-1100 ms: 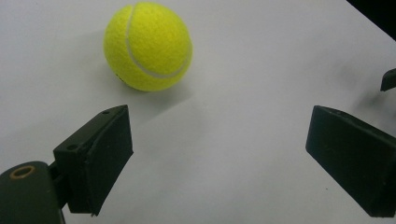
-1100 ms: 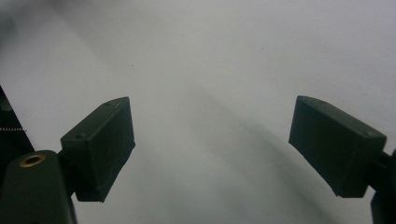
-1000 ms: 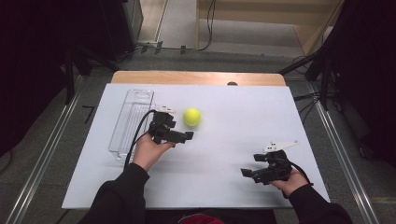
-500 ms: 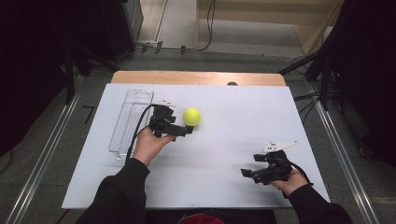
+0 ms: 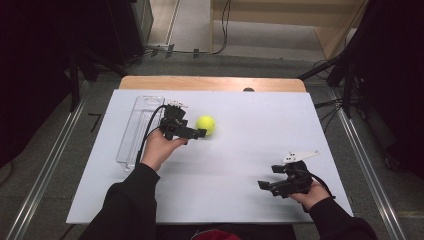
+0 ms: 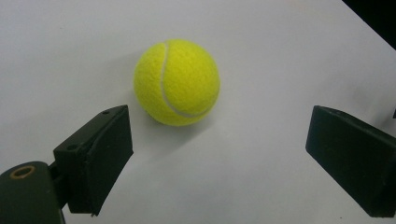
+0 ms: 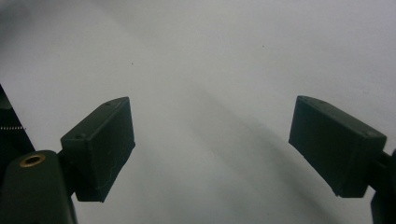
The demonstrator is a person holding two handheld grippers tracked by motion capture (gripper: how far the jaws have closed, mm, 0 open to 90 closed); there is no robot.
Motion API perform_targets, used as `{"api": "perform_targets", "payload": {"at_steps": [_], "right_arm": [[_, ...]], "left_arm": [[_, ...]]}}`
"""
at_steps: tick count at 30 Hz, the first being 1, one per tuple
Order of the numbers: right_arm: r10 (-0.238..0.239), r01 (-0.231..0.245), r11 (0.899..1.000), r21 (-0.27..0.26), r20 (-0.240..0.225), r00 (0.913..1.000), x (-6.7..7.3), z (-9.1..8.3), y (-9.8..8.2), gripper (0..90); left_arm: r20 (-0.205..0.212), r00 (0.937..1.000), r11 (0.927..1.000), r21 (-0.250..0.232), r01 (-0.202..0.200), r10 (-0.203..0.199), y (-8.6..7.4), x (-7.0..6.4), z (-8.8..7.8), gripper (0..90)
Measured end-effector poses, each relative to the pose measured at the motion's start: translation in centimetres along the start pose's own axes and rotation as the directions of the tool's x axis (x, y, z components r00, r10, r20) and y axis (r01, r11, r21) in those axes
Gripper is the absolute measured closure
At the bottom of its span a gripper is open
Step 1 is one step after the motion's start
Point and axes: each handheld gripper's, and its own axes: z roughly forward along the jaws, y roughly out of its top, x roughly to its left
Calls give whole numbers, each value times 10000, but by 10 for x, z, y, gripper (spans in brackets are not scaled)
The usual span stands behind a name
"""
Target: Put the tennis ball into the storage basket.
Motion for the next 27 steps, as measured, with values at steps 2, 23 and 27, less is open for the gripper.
{"api": "perform_targets", "payload": {"at_steps": [2,23,27], "right_arm": [[-14,14,10000,-2,-16,10000,0,0,0,122],[61,-62,10000,-24,-59,10000,0,0,0,122],[25,-26,10000,-55,-105,9999,0,0,0,123]], "left_arm": [[64,10000,10000,64,14,-15,3,1,1,79],[22,9999,9999,117,-114,114,33,5,9,79],[-42,9999,9999,70,-121,122,39,6,13,79]]}}
